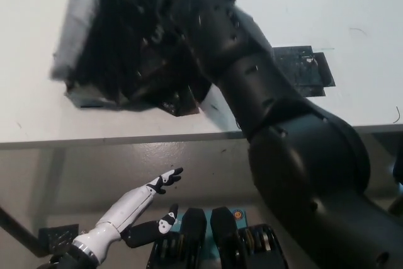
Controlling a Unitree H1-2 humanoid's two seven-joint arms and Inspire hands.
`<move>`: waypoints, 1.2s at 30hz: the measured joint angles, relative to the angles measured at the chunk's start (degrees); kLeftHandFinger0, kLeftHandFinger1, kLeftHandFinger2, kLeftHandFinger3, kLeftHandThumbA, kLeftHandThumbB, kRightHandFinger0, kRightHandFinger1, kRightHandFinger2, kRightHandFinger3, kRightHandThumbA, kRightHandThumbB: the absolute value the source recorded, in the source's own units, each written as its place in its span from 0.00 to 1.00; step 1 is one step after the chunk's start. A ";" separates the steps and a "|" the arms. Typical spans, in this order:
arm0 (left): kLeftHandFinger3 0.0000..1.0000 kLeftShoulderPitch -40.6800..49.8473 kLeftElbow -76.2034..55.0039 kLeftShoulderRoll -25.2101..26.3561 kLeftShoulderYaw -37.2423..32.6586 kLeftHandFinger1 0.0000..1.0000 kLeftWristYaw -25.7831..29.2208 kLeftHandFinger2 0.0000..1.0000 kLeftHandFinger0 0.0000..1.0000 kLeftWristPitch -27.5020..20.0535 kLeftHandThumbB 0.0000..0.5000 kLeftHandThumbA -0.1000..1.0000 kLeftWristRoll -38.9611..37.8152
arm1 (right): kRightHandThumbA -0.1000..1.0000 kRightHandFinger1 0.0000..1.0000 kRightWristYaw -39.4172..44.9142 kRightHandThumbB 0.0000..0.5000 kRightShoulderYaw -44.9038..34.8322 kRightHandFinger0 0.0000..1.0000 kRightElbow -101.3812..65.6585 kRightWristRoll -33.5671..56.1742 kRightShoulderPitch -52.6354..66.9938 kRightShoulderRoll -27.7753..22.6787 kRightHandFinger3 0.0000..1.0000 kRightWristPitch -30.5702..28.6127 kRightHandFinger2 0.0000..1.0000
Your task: The robot uses its right hand to pick up a bag of coffee beans and puts it in the black plastic bag, then the robot grabs the top of the bag and lifts it.
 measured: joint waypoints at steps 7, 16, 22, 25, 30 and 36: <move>1.00 -0.01 0.02 0.00 -0.06 0.92 0.00 0.95 0.86 0.21 0.49 0.40 0.02 | 0.84 1.00 3.15 0.95 14.05 1.00 2.55 -7.88 6.87 -3.06 1.00 -1.08 1.00; 1.00 -0.02 0.05 0.01 -0.22 0.95 -0.05 0.97 0.91 0.83 0.48 0.40 0.40 | 0.84 1.00 10.45 1.00 33.89 1.00 0.31 -18.37 10.27 -10.98 1.00 -0.93 1.00; 1.00 -0.08 -0.01 0.03 -0.42 0.93 -0.72 0.96 0.89 1.09 0.48 0.40 0.53 | 0.90 1.00 17.45 1.00 40.65 1.00 -10.02 -24.38 10.02 -17.89 1.00 -0.46 1.00; 1.00 -0.25 -0.03 0.03 -0.47 0.93 -0.92 0.96 0.88 1.14 0.47 0.39 0.60 | 0.85 1.00 19.82 1.00 40.75 1.00 -15.17 -25.90 9.63 -20.28 1.00 0.18 1.00; 1.00 -0.40 -0.07 0.03 -0.52 0.92 -1.11 0.97 0.88 1.26 0.45 0.40 0.71 | 0.89 1.00 22.02 0.93 37.28 1.00 -22.59 -26.43 8.98 -21.37 1.00 2.35 1.00; 1.00 -0.61 -0.04 0.03 -0.68 0.91 -1.21 0.96 0.85 1.25 0.47 0.40 0.82 | 0.95 1.00 24.52 1.00 33.62 1.00 -33.28 -26.07 8.11 -22.31 1.00 5.16 1.00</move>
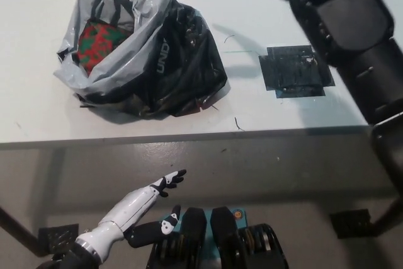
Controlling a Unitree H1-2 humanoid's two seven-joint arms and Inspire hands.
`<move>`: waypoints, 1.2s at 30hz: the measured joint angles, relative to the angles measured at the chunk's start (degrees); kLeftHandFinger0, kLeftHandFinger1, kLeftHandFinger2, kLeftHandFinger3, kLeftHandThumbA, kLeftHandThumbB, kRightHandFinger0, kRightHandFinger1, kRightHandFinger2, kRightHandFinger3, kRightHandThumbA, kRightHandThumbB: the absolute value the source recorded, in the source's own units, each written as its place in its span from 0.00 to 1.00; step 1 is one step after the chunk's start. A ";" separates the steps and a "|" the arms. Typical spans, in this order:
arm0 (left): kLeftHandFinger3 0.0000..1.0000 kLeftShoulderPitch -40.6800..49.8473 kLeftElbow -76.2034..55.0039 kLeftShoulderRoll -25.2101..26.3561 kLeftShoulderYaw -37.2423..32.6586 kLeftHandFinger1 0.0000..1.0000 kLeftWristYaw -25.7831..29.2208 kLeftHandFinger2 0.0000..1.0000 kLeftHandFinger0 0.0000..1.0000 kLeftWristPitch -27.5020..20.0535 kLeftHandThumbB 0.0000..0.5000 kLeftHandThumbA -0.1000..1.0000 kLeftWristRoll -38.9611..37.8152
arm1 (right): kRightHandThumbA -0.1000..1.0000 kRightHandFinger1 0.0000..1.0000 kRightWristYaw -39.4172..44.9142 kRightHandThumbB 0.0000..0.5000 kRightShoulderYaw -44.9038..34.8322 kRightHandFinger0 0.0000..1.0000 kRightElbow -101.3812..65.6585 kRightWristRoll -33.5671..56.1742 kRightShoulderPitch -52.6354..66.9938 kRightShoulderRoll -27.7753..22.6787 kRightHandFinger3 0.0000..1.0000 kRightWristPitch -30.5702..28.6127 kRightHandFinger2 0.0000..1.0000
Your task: The robot uses its right hand to pick up a bag of coffee beans and puts it in the black plastic bag, then the robot grabs the top of the bag and lifts it.
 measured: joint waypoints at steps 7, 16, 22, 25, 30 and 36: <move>1.00 -0.03 0.29 -0.01 0.08 1.00 0.02 1.00 1.00 -0.02 0.39 0.77 -0.02 | 1.00 1.00 0.12 0.86 -1.36 1.00 -14.98 1.55 2.56 -4.39 1.00 0.65 1.00; 1.00 -0.20 2.26 -0.06 1.18 1.00 0.05 1.00 1.00 -0.23 0.51 1.00 -0.92 | 1.00 1.00 -0.16 0.77 -3.57 1.00 -31.86 1.93 15.07 -9.89 1.00 1.25 1.00; 1.00 -0.19 3.52 -0.31 2.84 1.00 0.07 1.00 1.00 -0.49 0.69 1.00 -2.21 | 1.00 1.00 -0.56 0.81 -7.18 1.00 -44.42 2.03 29.78 -12.18 1.00 1.56 1.00; 1.00 -0.20 4.01 -0.68 3.80 1.00 0.12 1.00 1.00 -0.58 0.67 1.00 -3.00 | 1.00 1.00 -0.74 0.86 -8.42 1.00 -48.72 2.05 35.14 -12.24 1.00 1.60 1.00; 1.00 -0.16 4.58 -1.77 5.91 1.00 0.39 1.00 1.00 -0.83 0.68 1.00 -4.45 | 1.00 1.00 -1.31 0.75 -10.82 1.00 -58.71 1.96 47.09 -11.71 1.00 1.36 1.00; 1.00 -0.17 4.68 -4.67 10.58 1.00 1.41 1.00 1.00 -2.64 0.65 1.00 -7.39 | 1.00 1.00 -2.06 0.67 -12.46 1.00 -69.97 0.98 60.52 -9.11 1.00 -0.90 1.00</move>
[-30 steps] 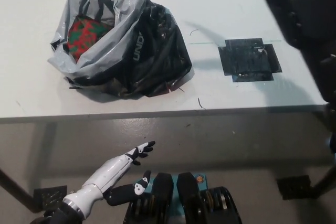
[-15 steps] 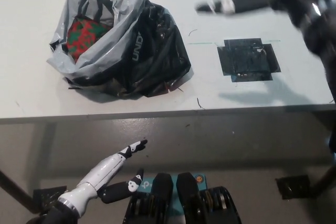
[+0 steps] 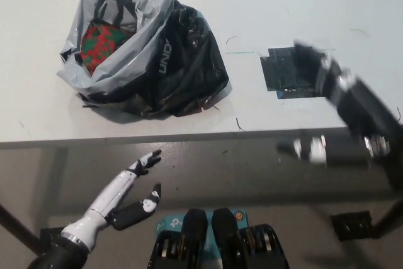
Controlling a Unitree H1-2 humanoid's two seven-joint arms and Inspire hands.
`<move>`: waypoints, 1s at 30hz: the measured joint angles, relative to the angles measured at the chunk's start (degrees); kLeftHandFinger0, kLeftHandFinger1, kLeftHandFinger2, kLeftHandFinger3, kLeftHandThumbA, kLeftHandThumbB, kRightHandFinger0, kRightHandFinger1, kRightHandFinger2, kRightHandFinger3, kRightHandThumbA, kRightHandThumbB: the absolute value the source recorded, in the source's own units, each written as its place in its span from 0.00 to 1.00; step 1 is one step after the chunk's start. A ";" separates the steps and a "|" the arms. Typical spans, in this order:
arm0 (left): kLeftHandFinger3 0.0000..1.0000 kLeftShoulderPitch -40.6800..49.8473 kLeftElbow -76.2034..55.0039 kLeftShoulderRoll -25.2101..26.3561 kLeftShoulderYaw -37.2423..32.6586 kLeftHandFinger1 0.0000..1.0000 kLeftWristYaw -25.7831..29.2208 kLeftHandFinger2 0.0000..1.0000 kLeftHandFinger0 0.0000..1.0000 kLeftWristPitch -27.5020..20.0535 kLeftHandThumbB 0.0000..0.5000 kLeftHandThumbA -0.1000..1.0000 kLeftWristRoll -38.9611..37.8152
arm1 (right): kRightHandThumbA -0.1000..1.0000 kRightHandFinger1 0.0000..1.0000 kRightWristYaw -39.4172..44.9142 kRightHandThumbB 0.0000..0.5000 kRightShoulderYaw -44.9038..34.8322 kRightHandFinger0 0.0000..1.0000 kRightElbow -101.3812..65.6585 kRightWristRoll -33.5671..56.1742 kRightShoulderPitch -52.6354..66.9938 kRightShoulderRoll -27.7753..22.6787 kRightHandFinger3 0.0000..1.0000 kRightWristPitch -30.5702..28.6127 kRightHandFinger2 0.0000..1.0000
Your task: The robot uses its right hand to pick up a bag of coffee beans and puts it in the black plastic bag, then the robot grabs the top of the bag and lifts it.
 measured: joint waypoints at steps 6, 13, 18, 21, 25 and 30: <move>1.00 -0.04 -0.02 -2.54 4.17 1.00 1.65 1.00 1.00 -2.08 0.67 1.00 -2.73 | 1.00 1.00 -0.20 0.58 0.00 1.00 -1.35 -2.37 8.43 3.55 1.00 -5.16 1.00; 1.00 1.02 -0.58 -4.76 6.50 1.00 2.67 1.00 1.00 -3.76 0.71 1.00 -4.87 | 1.00 1.00 -0.79 0.38 0.99 1.00 8.51 -5.09 11.89 7.98 1.00 -11.53 1.00; 1.00 5.90 -0.51 -6.16 6.61 1.00 3.06 1.00 1.00 -4.56 0.74 1.00 -5.48 | 1.00 1.00 -1.24 0.41 1.92 1.00 16.83 -7.17 16.25 9.47 1.00 -15.56 1.00; 1.00 9.22 -0.37 -6.82 6.69 1.00 3.12 1.00 1.00 -5.26 0.74 1.00 -5.69 | 1.00 1.00 -1.62 0.39 2.19 1.00 20.84 -8.43 19.00 9.67 1.00 -18.27 1.00; 1.00 12.65 0.13 -7.37 6.90 1.00 3.15 1.00 1.00 -6.33 0.77 1.00 -5.97 | 0.98 1.00 -2.06 0.39 2.36 1.00 24.39 -9.55 22.07 10.33 1.00 -21.39 1.00; 1.00 16.10 1.47 -7.41 7.20 1.00 3.21 1.00 1.00 -8.52 0.77 1.00 -6.05 | 0.95 1.00 -2.72 0.40 2.69 1.00 27.89 -11.53 25.99 11.27 1.00 -26.23 1.00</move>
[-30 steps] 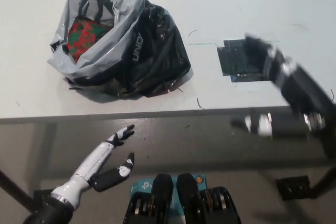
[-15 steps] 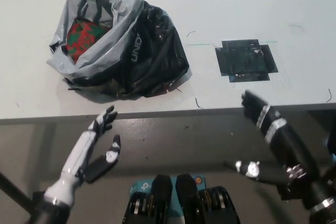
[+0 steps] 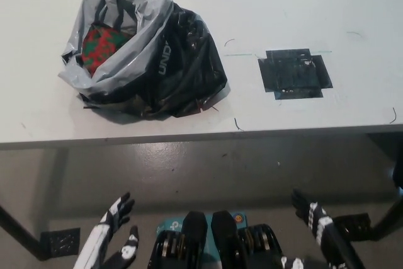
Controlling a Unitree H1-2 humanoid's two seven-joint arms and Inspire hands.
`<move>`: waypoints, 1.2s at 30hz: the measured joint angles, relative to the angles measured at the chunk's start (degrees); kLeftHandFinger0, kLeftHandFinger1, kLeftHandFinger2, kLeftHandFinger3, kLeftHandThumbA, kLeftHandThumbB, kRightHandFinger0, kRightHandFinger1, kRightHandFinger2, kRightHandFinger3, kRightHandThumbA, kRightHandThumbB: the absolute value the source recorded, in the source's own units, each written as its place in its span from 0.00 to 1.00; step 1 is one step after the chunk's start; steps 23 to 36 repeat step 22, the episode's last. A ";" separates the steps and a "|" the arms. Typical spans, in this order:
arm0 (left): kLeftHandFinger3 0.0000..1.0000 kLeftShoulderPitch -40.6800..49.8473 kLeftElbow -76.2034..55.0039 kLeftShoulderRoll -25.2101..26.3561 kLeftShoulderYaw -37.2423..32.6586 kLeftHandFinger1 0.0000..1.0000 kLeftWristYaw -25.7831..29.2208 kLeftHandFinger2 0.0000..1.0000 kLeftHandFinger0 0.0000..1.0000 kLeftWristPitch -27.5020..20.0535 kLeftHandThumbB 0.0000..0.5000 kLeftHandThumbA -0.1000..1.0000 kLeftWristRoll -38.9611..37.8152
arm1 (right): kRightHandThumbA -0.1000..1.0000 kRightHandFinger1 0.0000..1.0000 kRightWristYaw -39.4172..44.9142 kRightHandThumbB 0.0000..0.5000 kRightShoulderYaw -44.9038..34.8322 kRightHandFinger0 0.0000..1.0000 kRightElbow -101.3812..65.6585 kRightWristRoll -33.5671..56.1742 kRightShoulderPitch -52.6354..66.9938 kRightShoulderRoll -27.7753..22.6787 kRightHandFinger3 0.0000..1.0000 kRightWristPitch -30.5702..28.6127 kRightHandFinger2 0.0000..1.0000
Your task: The robot uses its right hand to pick up a bag of coffee beans and puts it in the black plastic bag, then the robot grabs the top of the bag and lifts it.
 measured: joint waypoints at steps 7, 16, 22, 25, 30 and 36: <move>1.00 0.96 0.61 0.15 0.57 1.00 0.26 1.00 1.00 -3.14 0.70 1.00 -0.40 | 0.95 1.00 -0.99 0.41 -0.01 1.00 2.20 -2.13 1.40 1.15 1.00 -5.42 1.00; 1.00 -0.92 1.10 0.21 0.68 1.00 1.18 1.00 1.00 -6.38 0.56 1.00 -0.57 | 0.93 1.00 -2.02 0.42 -0.24 1.00 2.20 -4.75 -0.42 1.33 1.00 -9.94 1.00; 1.00 -0.93 1.38 0.26 0.58 1.00 1.78 1.00 1.00 -7.69 0.49 1.00 -0.30 | 0.92 1.00 -2.37 0.37 -0.25 1.00 2.19 -6.26 -0.61 1.30 1.00 -11.27 1.00; 1.00 -0.93 1.38 0.26 0.58 1.00 1.78 1.00 1.00 -7.69 0.49 1.00 -0.30 | 0.92 1.00 -2.37 0.37 -0.25 1.00 2.19 -6.26 -0.61 1.30 1.00 -11.27 1.00; 1.00 -0.93 1.38 0.26 0.58 1.00 1.78 1.00 1.00 -7.69 0.49 1.00 -0.30 | 0.92 1.00 -2.37 0.37 -0.25 1.00 2.19 -6.26 -0.61 1.30 1.00 -11.27 1.00; 1.00 -0.93 1.38 0.26 0.58 1.00 1.78 1.00 1.00 -7.69 0.49 1.00 -0.30 | 0.92 1.00 -2.37 0.37 -0.25 1.00 2.19 -6.26 -0.61 1.30 1.00 -11.27 1.00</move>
